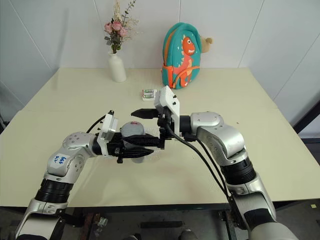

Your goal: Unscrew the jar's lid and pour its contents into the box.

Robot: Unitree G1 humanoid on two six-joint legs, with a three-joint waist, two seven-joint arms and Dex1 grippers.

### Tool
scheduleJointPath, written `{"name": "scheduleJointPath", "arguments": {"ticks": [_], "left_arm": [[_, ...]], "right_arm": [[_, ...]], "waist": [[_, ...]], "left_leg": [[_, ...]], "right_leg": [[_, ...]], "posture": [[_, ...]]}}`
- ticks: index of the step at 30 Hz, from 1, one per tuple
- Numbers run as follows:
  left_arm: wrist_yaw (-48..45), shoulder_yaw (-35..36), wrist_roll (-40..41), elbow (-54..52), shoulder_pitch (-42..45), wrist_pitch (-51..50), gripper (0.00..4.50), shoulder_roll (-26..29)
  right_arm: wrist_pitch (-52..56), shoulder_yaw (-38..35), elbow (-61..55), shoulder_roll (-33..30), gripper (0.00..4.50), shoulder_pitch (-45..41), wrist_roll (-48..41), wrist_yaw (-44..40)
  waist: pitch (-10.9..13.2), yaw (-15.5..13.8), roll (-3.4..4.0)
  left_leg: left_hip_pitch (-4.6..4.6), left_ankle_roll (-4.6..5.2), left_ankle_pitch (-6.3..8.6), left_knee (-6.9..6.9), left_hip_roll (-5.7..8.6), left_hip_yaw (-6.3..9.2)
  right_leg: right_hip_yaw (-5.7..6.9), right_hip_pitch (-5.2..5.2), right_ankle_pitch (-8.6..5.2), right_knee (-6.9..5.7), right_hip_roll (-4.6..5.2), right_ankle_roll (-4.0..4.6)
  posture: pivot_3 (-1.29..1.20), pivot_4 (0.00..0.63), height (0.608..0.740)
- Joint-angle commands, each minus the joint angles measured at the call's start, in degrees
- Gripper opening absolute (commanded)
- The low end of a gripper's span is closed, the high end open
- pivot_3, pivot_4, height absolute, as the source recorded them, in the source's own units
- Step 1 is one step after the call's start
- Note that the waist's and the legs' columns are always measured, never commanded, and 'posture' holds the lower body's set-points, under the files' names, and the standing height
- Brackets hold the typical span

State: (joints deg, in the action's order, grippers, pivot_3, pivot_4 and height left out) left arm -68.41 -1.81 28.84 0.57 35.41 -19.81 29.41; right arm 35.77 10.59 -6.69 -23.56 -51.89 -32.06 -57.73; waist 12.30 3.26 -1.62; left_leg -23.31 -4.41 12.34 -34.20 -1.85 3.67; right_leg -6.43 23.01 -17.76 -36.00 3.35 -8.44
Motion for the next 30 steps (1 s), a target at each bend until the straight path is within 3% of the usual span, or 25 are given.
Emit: {"name": "scheduleJointPath", "arguments": {"ticks": [1,21,30], "left_arm": [[-1.0,0.6,0.7,-2.0,0.7,1.3,2.06,0.5],[-1.0,0.7,0.7,-2.3,-0.1,1.3,2.06,0.8],[-0.9,0.5,0.8,-2.5,-0.4,1.2,2.06,0.6]], "right_arm": [[-1.1,-3.7,-0.4,-3.0,4.47,0.8,0.7,-0.1],[2.9,-4.6,-3.1,-7.7,4.47,2.4,-3.9,-6.7],[3.7,-3.4,-3.5,-2.6,4.47,0.1,-4.2,-4.0]], "waist": [[0.0,0.0,0.0],[0.0,0.0,0.0],[0.0,0.0,0.0]], "left_leg": [[0.0,0.0,0.0,0.0,0.0,0.0],[0.0,0.0,0.0,-0.01,0.01,0.0],[0.0,0.0,0.0,-0.01,0.0,0.0]], "right_leg": [[0.0,0.0,0.0,0.01,0.0,0.0],[0.0,0.0,0.0,0.01,0.0,0.0],[0.0,0.0,0.0,-0.01,0.0,0.0]], "posture": [[0.0,0.15,0.74],[0.0,0.15,0.74],[0.0,0.15,0.74]]}}
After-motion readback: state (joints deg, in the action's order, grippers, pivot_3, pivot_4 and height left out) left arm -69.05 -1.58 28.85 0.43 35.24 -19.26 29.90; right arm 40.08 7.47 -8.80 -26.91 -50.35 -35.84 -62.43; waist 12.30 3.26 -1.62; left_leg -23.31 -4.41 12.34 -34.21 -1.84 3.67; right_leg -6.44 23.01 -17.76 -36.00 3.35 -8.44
